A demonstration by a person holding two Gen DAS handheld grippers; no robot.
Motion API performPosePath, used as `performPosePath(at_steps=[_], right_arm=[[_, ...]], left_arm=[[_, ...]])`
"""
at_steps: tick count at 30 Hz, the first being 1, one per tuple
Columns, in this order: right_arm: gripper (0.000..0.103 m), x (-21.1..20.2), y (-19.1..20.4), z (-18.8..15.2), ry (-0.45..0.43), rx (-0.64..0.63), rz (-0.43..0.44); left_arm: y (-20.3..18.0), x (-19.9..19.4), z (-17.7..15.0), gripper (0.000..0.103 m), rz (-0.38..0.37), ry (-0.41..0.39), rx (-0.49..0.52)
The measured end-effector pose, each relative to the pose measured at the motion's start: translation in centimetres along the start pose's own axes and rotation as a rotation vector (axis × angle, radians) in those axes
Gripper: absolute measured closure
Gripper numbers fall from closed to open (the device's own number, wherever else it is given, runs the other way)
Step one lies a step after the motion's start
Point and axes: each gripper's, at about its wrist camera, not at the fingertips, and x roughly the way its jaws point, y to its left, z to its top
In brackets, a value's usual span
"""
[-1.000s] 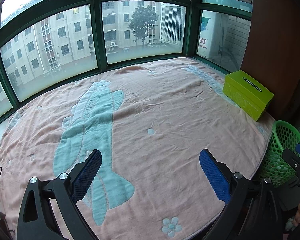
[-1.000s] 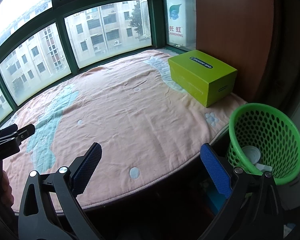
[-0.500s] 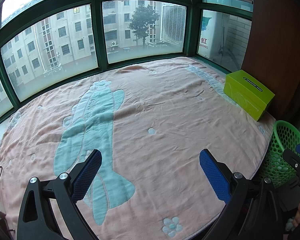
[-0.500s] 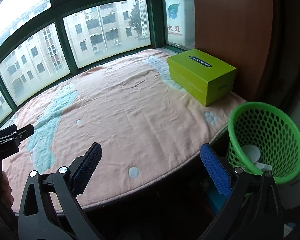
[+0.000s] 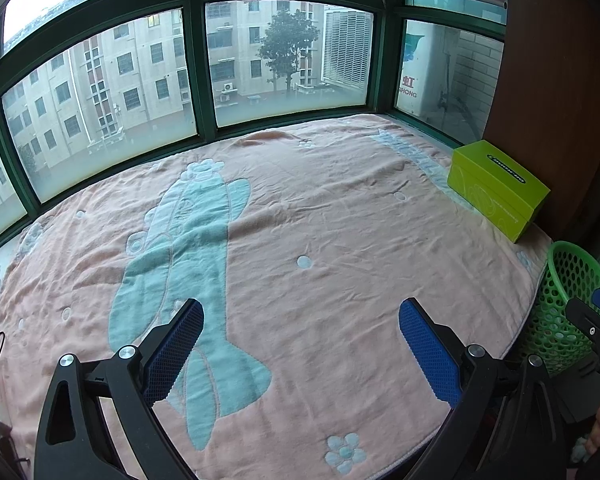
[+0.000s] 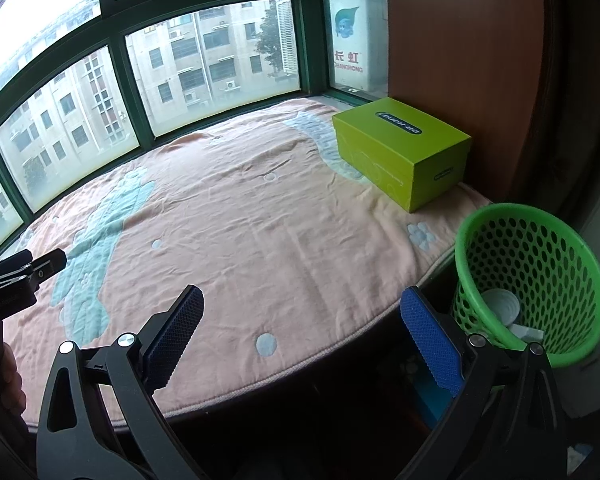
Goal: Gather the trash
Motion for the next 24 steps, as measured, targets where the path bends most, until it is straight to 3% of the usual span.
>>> performPosePath(at_steps=[24], right_arm=[[0.005, -0.38, -0.21, -0.10, -0.005, 0.016, -0.007]], left_arm=[[-0.36, -0.20, -0.39, 0.008, -0.005, -0.003, 0.004]])
